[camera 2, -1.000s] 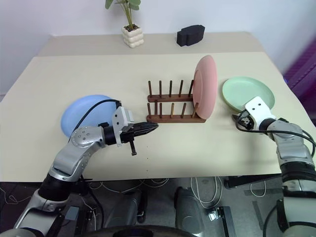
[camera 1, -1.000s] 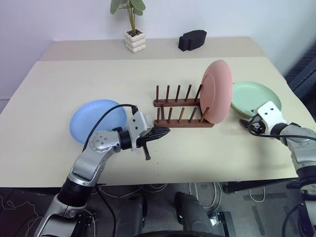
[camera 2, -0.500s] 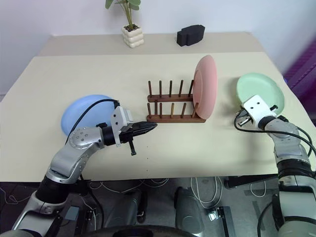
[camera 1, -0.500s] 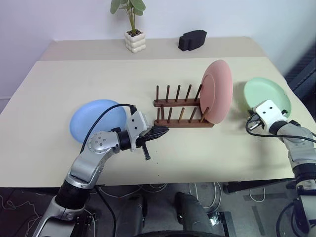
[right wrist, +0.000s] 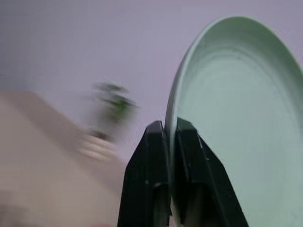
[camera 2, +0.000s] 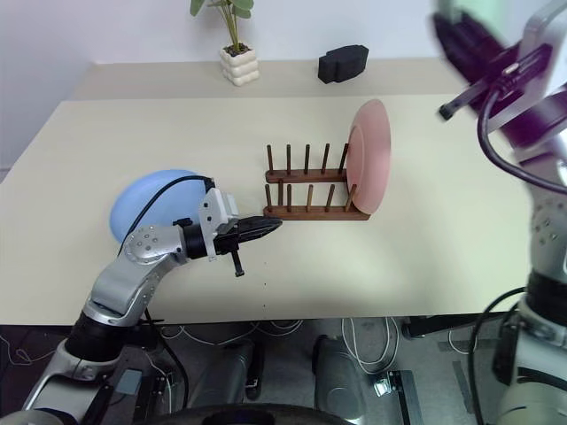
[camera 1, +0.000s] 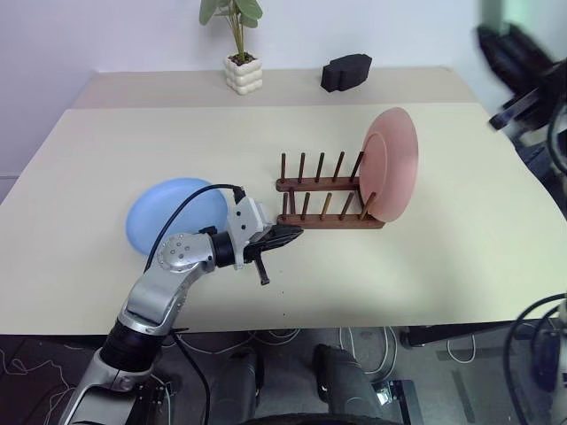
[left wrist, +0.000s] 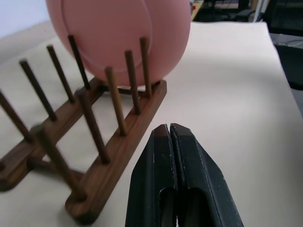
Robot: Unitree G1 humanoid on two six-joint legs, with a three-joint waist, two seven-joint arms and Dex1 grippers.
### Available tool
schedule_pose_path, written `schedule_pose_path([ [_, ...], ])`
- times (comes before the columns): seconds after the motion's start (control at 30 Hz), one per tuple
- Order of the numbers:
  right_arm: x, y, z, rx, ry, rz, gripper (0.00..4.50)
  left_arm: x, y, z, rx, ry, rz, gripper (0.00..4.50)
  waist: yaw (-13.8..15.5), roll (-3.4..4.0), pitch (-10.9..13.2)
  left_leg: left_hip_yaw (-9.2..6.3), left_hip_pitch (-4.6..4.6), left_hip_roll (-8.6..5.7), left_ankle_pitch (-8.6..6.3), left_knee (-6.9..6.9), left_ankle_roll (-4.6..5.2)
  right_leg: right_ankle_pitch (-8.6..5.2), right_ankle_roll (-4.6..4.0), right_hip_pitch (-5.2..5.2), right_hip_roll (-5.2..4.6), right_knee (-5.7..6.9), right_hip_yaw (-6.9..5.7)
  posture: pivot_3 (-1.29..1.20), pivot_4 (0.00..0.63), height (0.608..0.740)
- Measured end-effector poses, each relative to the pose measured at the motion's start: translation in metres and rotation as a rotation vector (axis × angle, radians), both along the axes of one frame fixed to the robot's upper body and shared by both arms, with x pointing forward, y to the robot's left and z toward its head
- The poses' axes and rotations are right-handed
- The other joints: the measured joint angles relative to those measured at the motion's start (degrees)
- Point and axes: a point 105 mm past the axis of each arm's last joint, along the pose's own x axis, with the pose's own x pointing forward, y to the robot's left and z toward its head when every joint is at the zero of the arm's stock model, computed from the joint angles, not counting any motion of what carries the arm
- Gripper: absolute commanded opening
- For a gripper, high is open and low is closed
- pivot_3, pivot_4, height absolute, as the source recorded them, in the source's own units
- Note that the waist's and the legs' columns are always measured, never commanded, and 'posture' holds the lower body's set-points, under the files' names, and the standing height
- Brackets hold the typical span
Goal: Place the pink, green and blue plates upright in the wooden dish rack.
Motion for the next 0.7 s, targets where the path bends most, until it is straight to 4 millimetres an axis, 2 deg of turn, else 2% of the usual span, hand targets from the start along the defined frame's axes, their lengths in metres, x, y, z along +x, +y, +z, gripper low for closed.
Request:
schedule_pose_path([
  [0.13, -0.02, 0.052, -0.004, 0.204, 0.148, 0.352, 0.04, 0.001, 0.005, -0.001, -0.003, 0.0, 0.021, 0.0, -0.1, -0.01, 0.0, -0.04, 0.0, 0.04, 0.0, -0.04, 0.01, 0.0, -0.01, -0.06, 0.02, 0.02, -0.02, 0.0, 0.15, 0.736],
  [0.27, -0.018, 0.076, -0.029, 0.329, 0.351, 0.469, 0.04, -0.001, 0.01, -0.006, 0.001, 0.016, 0.041, 0.0, 0.17, -0.02, 0.0, -0.04, -0.06, 0.0, 0.0, -0.02, 0.0, 0.0, -0.01, -0.08, -0.05, -0.01, 0.0, 0.0, 0.15, 0.736],
  [0.57, 0.012, 0.062, -0.069, 0.489, 0.553, 0.35, 0.04, -0.004, 0.013, -0.004, 0.003, 0.003, 0.051, 0.0, -0.11, 0.0, 0.0, 0.0, -0.05, 0.01, 0.0, -0.04, 0.0, 0.0, -0.01, -0.11, -0.03, -0.01, 0.01, 0.0, 0.15, 0.736],
  [0.7, 0.017, 0.057, -0.077, 0.529, 0.59, 0.324, 0.04, -0.004, 0.013, -0.005, 0.004, 0.007, 0.053, 0.0, -0.11, 0.01, 0.0, 0.01, -0.05, 0.01, 0.0, -0.05, 0.01, 0.0, -0.01, -0.12, -0.02, 0.0, 0.01, 0.0, 0.15, 0.736],
])
